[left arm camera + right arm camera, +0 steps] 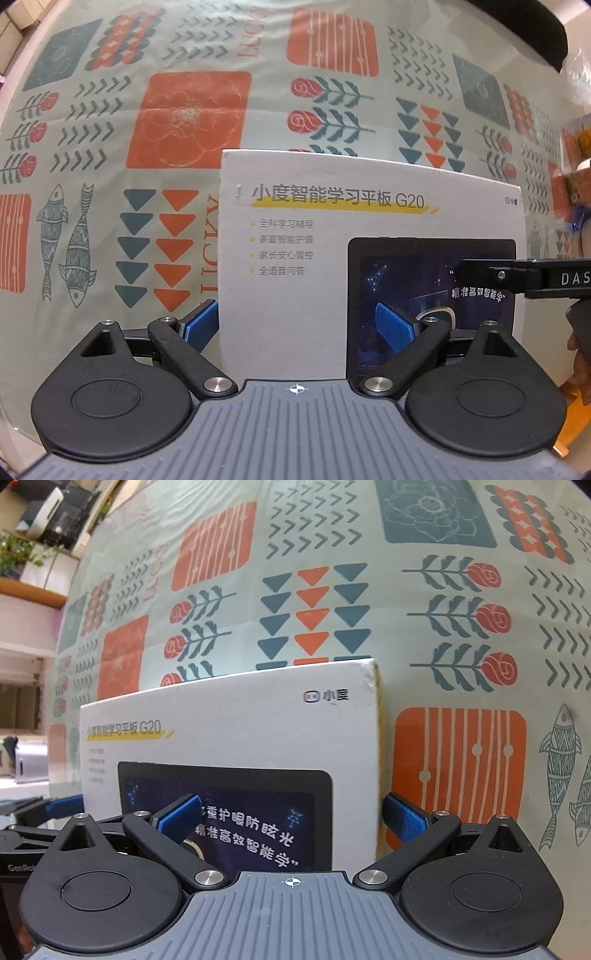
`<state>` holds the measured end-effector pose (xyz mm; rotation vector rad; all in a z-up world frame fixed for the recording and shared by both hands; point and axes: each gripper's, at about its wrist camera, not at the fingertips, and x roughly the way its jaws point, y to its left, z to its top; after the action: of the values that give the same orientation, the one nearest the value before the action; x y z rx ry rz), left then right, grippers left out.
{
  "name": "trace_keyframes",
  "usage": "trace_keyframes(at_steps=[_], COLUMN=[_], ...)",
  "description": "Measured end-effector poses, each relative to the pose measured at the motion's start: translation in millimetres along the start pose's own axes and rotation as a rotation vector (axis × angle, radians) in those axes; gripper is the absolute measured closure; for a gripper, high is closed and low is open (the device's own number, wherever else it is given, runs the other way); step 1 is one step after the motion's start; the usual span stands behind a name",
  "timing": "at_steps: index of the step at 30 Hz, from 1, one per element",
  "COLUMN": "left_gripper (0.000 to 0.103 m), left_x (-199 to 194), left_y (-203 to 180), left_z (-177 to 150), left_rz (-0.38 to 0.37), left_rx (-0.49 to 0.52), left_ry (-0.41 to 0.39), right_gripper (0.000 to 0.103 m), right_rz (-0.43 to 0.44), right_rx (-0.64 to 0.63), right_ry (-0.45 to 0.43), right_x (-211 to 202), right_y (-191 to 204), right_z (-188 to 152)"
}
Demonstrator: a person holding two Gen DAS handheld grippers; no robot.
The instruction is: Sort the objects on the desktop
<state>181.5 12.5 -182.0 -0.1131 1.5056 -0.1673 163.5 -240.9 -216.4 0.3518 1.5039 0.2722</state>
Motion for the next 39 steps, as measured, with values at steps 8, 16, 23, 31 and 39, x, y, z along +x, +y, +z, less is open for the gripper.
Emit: trace_keyframes(at_steps=[8,16,23,31,39], left_gripper=[0.0,0.0,0.0,0.0,0.0], left_x=[-37.4,-86.6,-109.2,-127.7,-140.2], left_y=[-3.7,-27.2,-57.1,-65.3,-66.3], left_z=[-21.0,-65.0,-106.5,-127.6,-150.3], left_rz=[0.034,-0.041,0.036,0.153,0.18], left_rx=[-0.036,-0.066,0.026,-0.03,-0.009], left_ry=[-0.161,-0.238,-0.285,-0.183,-0.199], right_gripper=[0.0,0.0,0.0,0.0,0.0], right_rz=[-0.085,-0.108,-0.316,-0.363,-0.262], right_rx=[-0.098,-0.152,-0.089,-0.116,-0.122], right_ry=[-0.141,-0.202,-0.19,-0.314,-0.345], right_x=[-42.2,-81.9,-99.8,-126.9,-144.4], right_y=[18.6,34.5,40.9,55.2,71.4], right_z=[-40.8,-87.1,-122.4,-154.2,-173.5])
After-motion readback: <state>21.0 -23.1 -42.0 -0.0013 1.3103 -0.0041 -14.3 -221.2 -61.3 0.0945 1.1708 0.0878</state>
